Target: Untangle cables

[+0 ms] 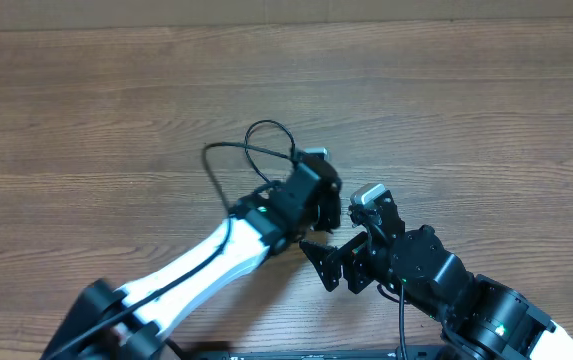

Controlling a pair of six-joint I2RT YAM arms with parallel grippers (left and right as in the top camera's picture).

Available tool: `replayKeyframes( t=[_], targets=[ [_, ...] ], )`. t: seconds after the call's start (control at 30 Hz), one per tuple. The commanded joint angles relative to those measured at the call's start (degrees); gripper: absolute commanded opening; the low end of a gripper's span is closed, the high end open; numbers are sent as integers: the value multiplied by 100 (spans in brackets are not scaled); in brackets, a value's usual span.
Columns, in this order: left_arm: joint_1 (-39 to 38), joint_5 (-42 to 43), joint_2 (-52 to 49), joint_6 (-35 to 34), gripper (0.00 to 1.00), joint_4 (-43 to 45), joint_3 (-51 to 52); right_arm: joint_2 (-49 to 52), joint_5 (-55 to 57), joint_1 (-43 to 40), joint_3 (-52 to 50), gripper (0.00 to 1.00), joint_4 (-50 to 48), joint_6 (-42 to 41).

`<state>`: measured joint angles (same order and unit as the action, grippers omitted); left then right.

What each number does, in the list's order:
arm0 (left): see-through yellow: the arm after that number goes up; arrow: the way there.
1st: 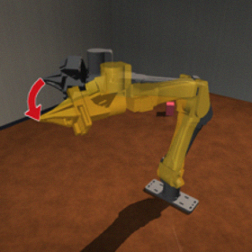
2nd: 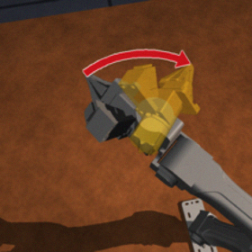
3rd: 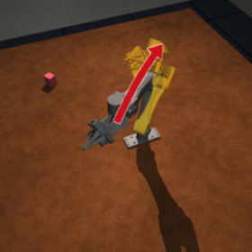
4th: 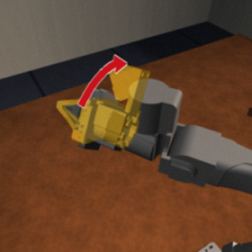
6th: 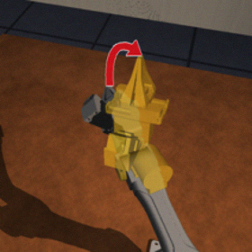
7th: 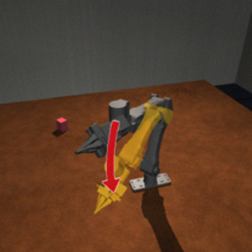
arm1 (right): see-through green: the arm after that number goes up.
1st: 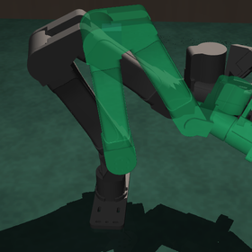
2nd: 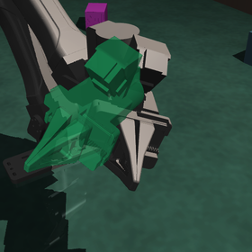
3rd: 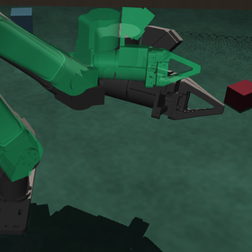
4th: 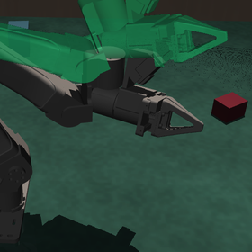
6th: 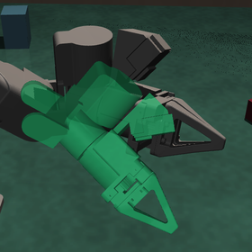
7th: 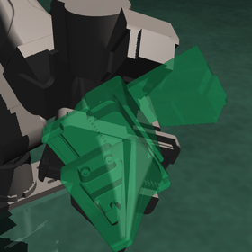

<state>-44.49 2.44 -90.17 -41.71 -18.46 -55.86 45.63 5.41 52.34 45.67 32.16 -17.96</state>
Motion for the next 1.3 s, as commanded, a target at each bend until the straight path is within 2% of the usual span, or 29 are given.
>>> replayKeyframes(
  t=[0.0, 0.07, 0.37, 0.43, 0.5, 0.53, 0.63, 0.87, 0.9, 0.93, 1.0, 1.03, 1.17, 1.27],
  targets=[
    [-92, 229, -343, 103, 84, 107, -7, -46, 98, 33, 122, 100, -33, -33],
    [-90, 535, -387, 107, 100, 210, -9, -46, 101, 33, 122, 100, -33, -33],
    [153, 422, 92, 590, 99, 94, -254, -46, 146, 33, 122, 100, -28, -31],
    [295, 216, 188, 234, 87, -105, -254, -46, 151, 33, 122, 100, -11, -28],
    [424, 63, 168, -531, 75, -505, -247, -46, 170, 33, 120, 100, 15, -28],
    [474, -13, 136, -892, 75, -737, -245, -46, 170, 33, 120, 100, 35, -28],
    [560, -138, -61, -2039, 81, -1287, -236, -46, 210, 33, 120, 100, 131, -31],
    [426, 350, -992, -2214, 74, -459, -236, -46, 208, 33, 120, 100, 164, -31],
    [404, 361, -1172, -2214, 66, -319, -238, -46, 208, 33, 120, 100, 186, -31],
    [391, 356, -1320, -2210, 52, -236, -238, -46, 208, 33, 120, 100, 208, -31],
    [387, 358, -1526, -2212, 18, -212, -238, -46, 208, 33, 120, 100, 273, -31],
    [393, 350, -1646, -2144, 6, -229, -238, -46, 208, 33, 120, 100, 332, -33],
    [612, 330, -1550, -1403, 4, -227, -267, -46, 208, 33, 120, 100, 444, -59],
    [951, 511, -1139, -833, 4, -372, -348, -46, -48, 33, 120, 100, 450, -581]
  ],
)
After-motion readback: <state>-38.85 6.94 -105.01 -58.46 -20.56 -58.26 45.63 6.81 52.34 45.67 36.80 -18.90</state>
